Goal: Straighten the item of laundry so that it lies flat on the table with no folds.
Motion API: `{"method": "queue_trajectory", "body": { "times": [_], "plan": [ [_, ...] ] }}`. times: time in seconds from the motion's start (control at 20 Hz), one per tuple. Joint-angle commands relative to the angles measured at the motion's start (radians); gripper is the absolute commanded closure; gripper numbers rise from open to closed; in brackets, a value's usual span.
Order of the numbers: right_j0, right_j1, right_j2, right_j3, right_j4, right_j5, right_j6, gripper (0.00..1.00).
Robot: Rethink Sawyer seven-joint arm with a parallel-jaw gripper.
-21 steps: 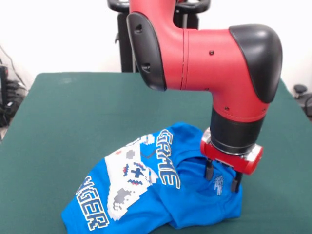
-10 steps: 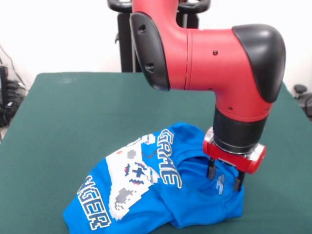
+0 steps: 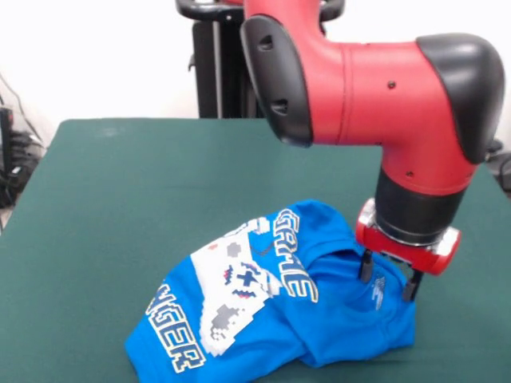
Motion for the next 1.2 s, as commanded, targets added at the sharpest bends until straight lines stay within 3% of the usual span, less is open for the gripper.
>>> {"method": "queue_trajectory", "body": {
  "times": [0.05,0.4,1.2],
  "plan": [
    [0.057,0.031,0.027,-0.037,-0.015,0.145,0.036,0.00],
    [0.079,0.047,-0.029,-0.086,-0.032,0.179,0.074,0.00],
    [0.068,0.109,-0.053,-0.151,-0.083,0.092,0.081,0.00]
  ]
}}
